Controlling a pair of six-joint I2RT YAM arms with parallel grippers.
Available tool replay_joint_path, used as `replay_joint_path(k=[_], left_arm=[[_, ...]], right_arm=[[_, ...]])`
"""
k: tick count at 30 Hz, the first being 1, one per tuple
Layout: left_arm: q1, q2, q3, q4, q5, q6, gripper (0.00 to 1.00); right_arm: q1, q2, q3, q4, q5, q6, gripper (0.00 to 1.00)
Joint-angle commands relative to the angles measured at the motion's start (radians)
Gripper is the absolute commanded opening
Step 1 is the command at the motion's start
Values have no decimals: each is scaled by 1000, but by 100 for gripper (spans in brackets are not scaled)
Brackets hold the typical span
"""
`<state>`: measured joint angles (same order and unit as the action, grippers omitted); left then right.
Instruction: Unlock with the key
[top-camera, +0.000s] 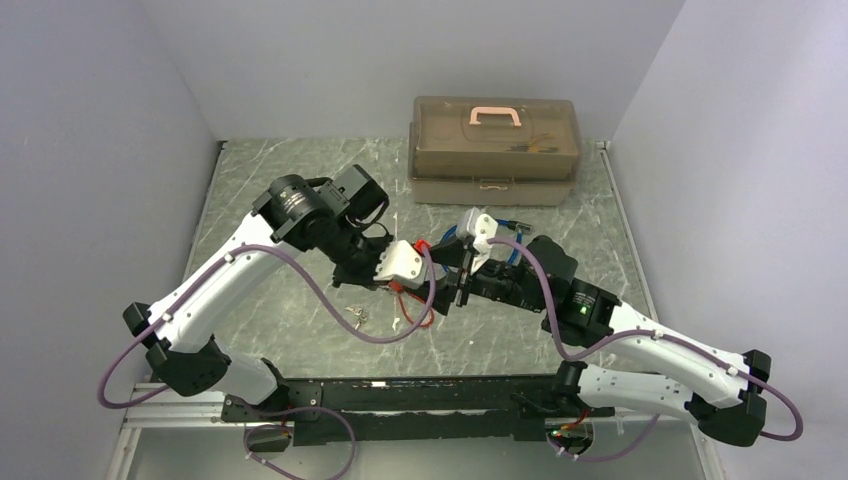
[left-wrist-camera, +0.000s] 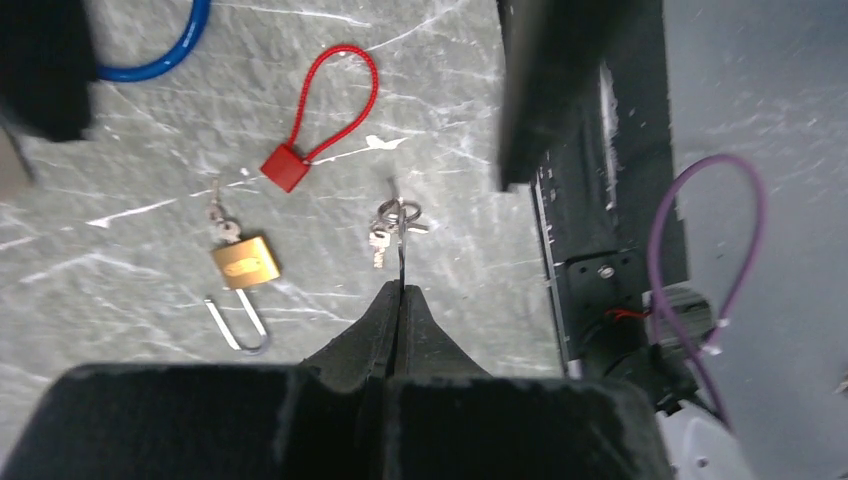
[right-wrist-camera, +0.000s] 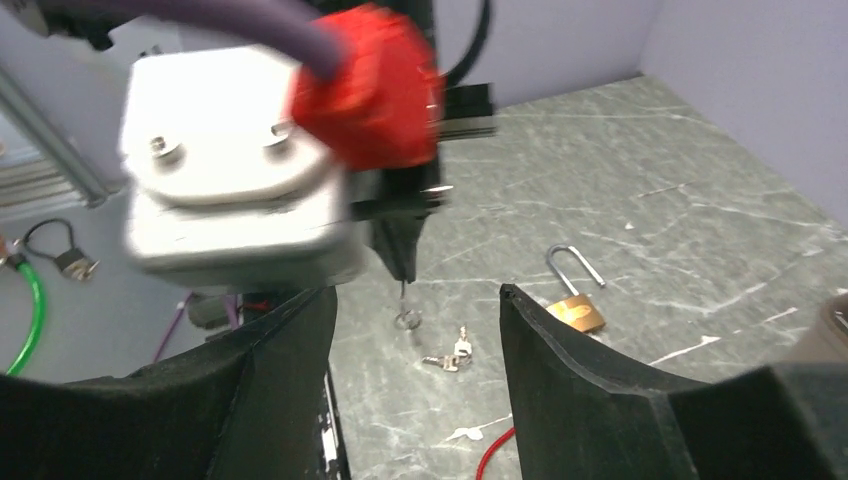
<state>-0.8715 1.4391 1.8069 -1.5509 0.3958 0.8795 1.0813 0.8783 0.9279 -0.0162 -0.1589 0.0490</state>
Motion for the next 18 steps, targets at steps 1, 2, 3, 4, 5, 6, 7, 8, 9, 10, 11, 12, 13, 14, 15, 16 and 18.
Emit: replay_joint_path(k=[1, 2, 3, 4, 5, 6, 7, 8, 9, 10, 11, 12, 13, 14, 15, 16, 18], left_arm=[[40, 5, 16, -28, 123, -111, 0], [57, 4, 17, -28, 140, -118, 0], [67, 6, 15, -28, 149, -127, 0], [71, 9, 13, -28, 153, -139, 0], [74, 11, 10, -28, 157, -150, 0], [77, 11, 8, -28, 167, -156, 0], [79, 10, 7, -29, 178, -158, 0], [81, 8, 6, -28, 188, -159, 0], [80, 6, 7, -28, 197, -161, 0], [80, 6, 9, -28, 201, -165, 0], [80, 5, 9, -28, 203, -167, 0], [80, 4, 7, -28, 205, -168, 0], [81, 3, 4, -28, 205, -169, 0], [80, 2, 2, -29, 205, -169, 0], [80, 0, 0, -28, 208, -169, 0], [82, -2, -1, -28, 210, -169, 0], [84, -4, -1, -28, 218, -170, 0]], right_arm=[[-14, 18, 19, -10, -112, -8, 62], [-20, 19, 7, 5, -124, 1, 62], [-25, 18, -6, 22, -138, 11, 62], [-34, 21, -17, 46, -150, 24, 61], [-45, 25, -23, 60, -162, 35, 60], [-51, 32, -24, 70, -171, 42, 59], [-58, 40, -24, 80, -179, 48, 57], [-61, 50, -21, 87, -185, 51, 56], [-65, 62, -17, 94, -192, 53, 55], [-67, 74, -11, 97, -203, 54, 54], [-70, 93, -2, 99, -216, 56, 53], [-73, 109, 6, 100, -238, 60, 53], [-75, 124, 13, 102, -258, 64, 53], [-76, 139, 21, 104, -272, 67, 52], [-76, 150, 24, 109, -287, 71, 52], [-78, 164, 25, 114, -301, 73, 52], [-78, 184, 29, 115, -312, 74, 49]])
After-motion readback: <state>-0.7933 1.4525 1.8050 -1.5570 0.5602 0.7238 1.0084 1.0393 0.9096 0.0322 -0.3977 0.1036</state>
